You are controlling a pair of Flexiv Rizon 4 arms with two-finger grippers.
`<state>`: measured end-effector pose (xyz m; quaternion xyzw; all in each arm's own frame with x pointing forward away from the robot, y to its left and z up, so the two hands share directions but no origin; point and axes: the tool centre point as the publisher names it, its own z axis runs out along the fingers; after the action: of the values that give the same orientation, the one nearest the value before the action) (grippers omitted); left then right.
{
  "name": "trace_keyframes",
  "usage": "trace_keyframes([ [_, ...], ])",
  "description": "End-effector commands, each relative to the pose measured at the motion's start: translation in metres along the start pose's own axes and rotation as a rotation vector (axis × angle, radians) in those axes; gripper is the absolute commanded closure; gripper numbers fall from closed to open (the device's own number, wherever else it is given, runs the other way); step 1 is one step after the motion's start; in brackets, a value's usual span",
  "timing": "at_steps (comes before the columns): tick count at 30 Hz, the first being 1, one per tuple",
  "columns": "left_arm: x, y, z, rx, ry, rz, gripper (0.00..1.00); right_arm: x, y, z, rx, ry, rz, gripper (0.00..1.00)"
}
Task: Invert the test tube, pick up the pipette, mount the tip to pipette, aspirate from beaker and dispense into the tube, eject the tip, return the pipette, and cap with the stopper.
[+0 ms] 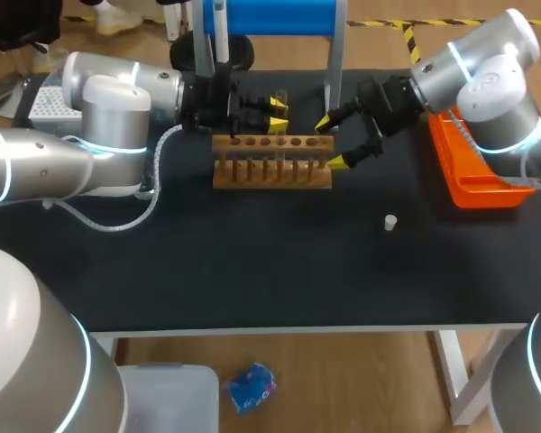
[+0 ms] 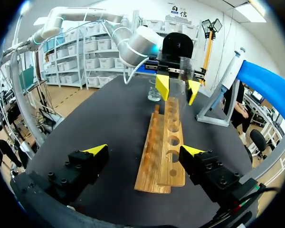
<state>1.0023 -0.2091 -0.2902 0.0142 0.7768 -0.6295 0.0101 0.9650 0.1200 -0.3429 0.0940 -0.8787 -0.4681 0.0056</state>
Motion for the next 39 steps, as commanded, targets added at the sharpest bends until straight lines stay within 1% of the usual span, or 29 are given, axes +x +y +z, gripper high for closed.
trace_keyframes([
  [1,0.002,-0.007,-0.009,-0.018,-0.013,-0.022,0.0,-0.001,-0.001,0.0,0.0,0.004,-0.001,0.0],
  [4,0.005,-0.013,-0.022,-0.042,-0.052,-0.031,0.0,-0.001,-0.001,0.0,0.0,0.004,-0.001,0.0],
  [9,0.011,-0.022,-0.055,-0.076,-0.155,-0.032,0.0,-0.001,-0.001,0.0,0.0,0.004,-0.001,0.0],
  [13,0.02,-0.031,-0.084,-0.111,-0.286,-0.044,0.0,-0.001,-0.001,0.0,0.0,0.004,-0.001,0.0],
  [15,0.025,-0.038,-0.101,-0.14,-0.388,-0.046,0.0,-0.001,-0.001,0.0,0.0,0.004,-0.001,0.0],
  [17,0.029,-0.042,-0.113,-0.142,-0.449,-0.039,0.0,-0.001,-0.001,0.0,0.0,0.004,-0.001,0.0],
  [34,0.029,-0.042,-0.113,-0.142,-0.449,-0.039,0.0,-0.001,-0.001,0.0,0.0,0.004,-0.001,0.0],
  [36,0.021,-0.042,-0.115,-0.12,-0.504,-0.093,0.0,-0.001,-0.001,0.0,0.0,0.004,-0.001,0.0],
  [37,0.018,-0.042,-0.116,-0.132,-0.541,-0.097,0.0,0.001,0.001,-0.002,0.001,0.001,-0.003,0.0],
  [39,0.015,-0.043,-0.119,-0.114,-0.561,-0.118,0.0,0.004,0.003,-0.006,-0.002,-0.007,-0.006,0.0],
])
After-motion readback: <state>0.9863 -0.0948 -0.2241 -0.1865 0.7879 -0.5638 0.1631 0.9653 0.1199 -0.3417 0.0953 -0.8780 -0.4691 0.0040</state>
